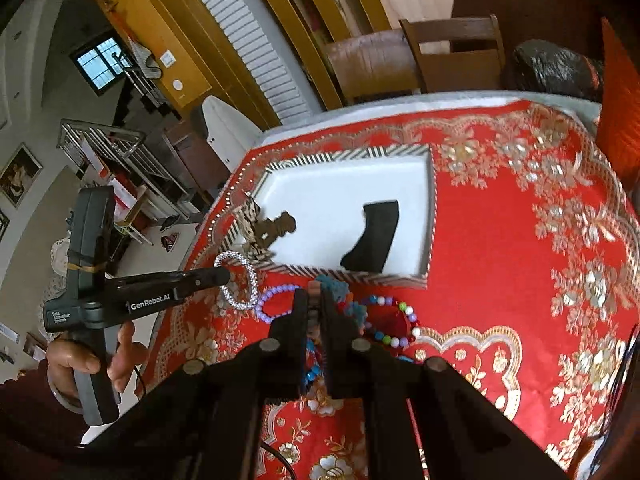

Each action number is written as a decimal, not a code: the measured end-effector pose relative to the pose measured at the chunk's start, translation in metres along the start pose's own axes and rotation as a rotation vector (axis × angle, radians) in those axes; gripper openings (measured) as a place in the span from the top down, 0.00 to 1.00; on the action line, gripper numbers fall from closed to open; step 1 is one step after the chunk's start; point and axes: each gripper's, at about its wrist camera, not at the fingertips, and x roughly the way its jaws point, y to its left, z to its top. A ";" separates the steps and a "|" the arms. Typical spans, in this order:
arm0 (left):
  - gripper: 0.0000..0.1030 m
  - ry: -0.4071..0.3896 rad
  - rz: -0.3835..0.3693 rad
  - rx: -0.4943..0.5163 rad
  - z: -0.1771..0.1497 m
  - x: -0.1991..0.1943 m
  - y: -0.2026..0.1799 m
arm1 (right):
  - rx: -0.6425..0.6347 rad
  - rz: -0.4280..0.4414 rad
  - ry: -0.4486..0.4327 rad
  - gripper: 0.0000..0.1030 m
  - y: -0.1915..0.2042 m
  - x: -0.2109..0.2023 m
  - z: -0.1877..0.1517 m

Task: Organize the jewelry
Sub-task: 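Carry the silver bracelet into the tray and open left tool while right releases its bracelet there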

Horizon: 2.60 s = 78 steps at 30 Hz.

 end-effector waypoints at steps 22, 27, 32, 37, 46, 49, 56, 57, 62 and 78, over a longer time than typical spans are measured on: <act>1.00 -0.052 0.096 0.004 0.029 -0.006 0.006 | -0.058 -0.002 -0.004 0.94 0.006 0.016 0.041; 1.00 -0.050 0.094 -0.016 0.044 0.001 0.015 | -0.056 -0.025 0.006 0.94 -0.003 0.025 0.053; 1.00 -0.048 0.117 -0.014 0.062 0.011 0.020 | -0.056 -0.054 0.013 0.94 -0.012 0.038 0.067; 1.00 -0.042 0.135 -0.010 0.077 0.023 0.025 | -0.045 -0.066 0.017 0.94 -0.019 0.053 0.085; 1.00 -0.027 0.169 -0.024 0.110 0.049 0.047 | -0.076 -0.103 0.022 0.94 -0.024 0.092 0.122; 1.00 -0.020 0.164 -0.048 0.122 0.057 0.061 | -0.070 -0.104 0.042 0.94 -0.030 0.109 0.133; 1.00 0.039 0.144 -0.146 0.149 0.093 0.097 | -0.053 -0.086 0.098 0.94 -0.039 0.157 0.152; 1.00 0.046 0.146 -0.153 0.150 0.097 0.099 | -0.052 -0.079 0.103 0.94 -0.039 0.165 0.155; 1.00 0.079 0.176 -0.179 0.155 0.125 0.111 | -0.023 -0.051 0.116 0.94 -0.049 0.193 0.164; 1.00 0.111 0.240 -0.164 0.149 0.158 0.114 | -0.010 -0.293 0.242 0.82 -0.107 0.227 0.131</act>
